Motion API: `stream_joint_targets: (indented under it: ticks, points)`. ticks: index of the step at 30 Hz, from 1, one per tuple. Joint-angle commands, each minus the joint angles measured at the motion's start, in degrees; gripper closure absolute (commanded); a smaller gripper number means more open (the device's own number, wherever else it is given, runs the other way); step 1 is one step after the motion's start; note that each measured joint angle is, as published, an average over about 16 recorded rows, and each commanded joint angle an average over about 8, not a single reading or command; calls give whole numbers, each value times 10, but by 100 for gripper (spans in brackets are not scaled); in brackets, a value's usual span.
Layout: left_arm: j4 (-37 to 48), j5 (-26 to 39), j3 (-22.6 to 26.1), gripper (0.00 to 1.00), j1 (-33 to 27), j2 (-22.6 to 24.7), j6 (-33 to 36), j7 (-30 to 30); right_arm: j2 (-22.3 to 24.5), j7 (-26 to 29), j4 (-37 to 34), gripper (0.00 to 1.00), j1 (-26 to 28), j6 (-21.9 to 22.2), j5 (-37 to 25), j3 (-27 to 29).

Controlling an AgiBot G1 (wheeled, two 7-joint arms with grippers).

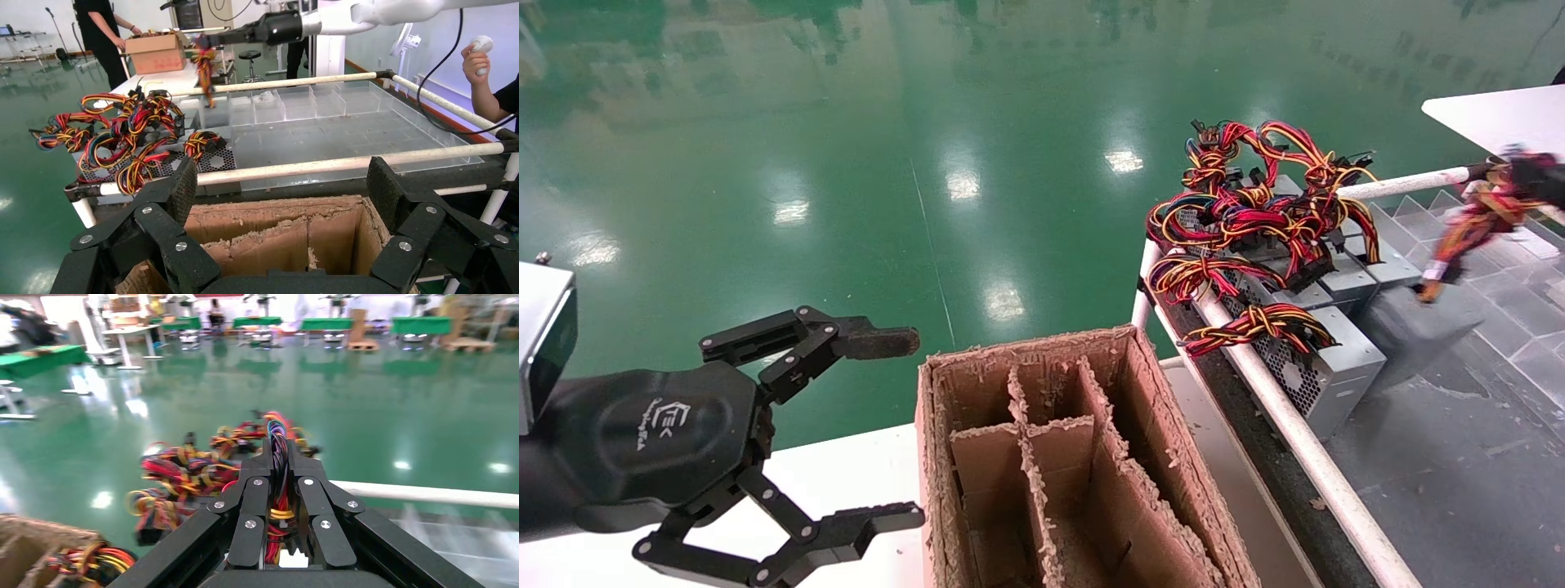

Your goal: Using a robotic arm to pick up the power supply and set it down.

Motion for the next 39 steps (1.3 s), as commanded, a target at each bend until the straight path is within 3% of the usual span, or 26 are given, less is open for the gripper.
stream_joint_targets:
  ticks: [1,8,16,39]
  points:
    - [0,0,0,0,0,0,0,0,-14,2,2,100,-6,0,1,1]
    - [0,0,0,0,0,0,0,0,-40,6,10,97,-12,12,3,3]
    - [0,0,0,0,0,0,0,0,-54,18,14,0,-18,17,0,1]
    - [0,0,0,0,0,0,0,0,-46,2,28,0,-25,-12,32,23]
